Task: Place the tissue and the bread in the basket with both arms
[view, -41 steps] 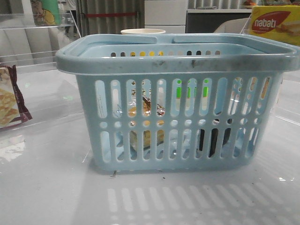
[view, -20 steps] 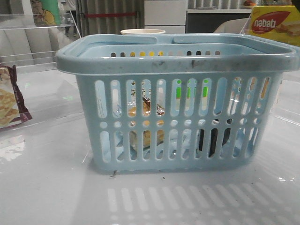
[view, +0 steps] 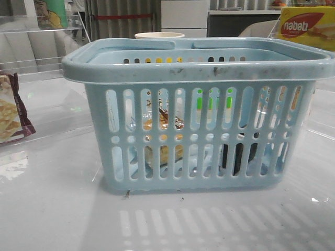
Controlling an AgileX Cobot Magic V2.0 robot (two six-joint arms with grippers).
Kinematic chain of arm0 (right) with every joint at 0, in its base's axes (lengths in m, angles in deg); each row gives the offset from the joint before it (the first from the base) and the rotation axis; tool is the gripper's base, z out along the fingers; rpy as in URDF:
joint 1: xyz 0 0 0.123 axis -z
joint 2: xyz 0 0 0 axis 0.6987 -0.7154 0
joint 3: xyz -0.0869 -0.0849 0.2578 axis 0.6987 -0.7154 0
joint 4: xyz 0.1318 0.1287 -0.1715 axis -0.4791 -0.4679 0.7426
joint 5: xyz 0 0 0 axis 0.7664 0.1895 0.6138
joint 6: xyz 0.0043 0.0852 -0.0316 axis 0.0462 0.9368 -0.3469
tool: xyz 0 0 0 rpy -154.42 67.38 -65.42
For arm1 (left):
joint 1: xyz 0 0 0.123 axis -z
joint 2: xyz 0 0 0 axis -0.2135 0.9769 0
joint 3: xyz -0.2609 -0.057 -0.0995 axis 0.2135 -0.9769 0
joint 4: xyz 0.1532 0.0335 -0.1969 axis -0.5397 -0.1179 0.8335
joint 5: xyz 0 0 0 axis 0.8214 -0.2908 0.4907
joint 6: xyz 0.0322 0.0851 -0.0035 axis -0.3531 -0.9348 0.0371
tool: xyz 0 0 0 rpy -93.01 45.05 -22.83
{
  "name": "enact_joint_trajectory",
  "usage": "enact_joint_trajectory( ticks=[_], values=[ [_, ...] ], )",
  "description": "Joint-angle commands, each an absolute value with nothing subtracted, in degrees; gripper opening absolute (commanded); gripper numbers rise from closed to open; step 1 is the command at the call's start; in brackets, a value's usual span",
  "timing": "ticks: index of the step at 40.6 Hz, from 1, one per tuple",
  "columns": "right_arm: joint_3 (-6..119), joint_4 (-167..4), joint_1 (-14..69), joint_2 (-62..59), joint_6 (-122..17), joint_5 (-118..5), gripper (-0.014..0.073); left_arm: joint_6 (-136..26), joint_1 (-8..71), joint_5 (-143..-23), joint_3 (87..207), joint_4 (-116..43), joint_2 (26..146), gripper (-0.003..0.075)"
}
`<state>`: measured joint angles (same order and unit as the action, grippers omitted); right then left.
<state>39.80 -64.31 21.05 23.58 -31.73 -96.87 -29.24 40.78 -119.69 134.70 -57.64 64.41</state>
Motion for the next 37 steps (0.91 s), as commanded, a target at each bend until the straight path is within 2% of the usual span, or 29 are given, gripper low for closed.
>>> enact_joint_trajectory(
  ticks=[1,15,18,21,28,32,34,37],
  values=[
    [40.5,-63.2,21.2,24.6,-30.7,-93.5,0.0497,-28.2,40.6,-116.1,136.3,-57.3,64.4,0.0475],
    [40.4,-63.2,21.2,24.6,-28.8,-94.3,0.0497,-24.3,40.6,-116.0,136.3,-58.5,64.4,0.0473],
    [40.4,-63.2,21.2,24.6,-28.8,-94.5,0.0477,-24.3,40.6,-116.0,136.3,-58.5,64.4,0.0447],
    [40.4,-63.2,21.2,24.6,-28.8,-94.6,0.0409,-24.3,40.6,-116.0,136.3,-58.5,64.4,0.0388],
    [40.4,-63.2,21.2,24.6,-28.8,-94.6,0.0173,-24.3,40.6,-116.0,136.3,-58.5,64.4,0.0209],
    [40.4,-63.2,21.2,24.6,-28.8,-94.6,0.0072,-24.3,40.6,-116.0,136.3,-58.5,64.4,0.0126],
    [40.4,-63.2,21.2,24.6,-28.8,-94.6,0.0052,-24.3,40.6,-116.2,136.3,-58.4,64.4,0.009],
    [40.4,-63.2,21.2,24.6,-28.8,-94.6,0.0057,-24.3,40.6,-116.2,136.3,-58.3,64.4,0.0091]
  ],
)
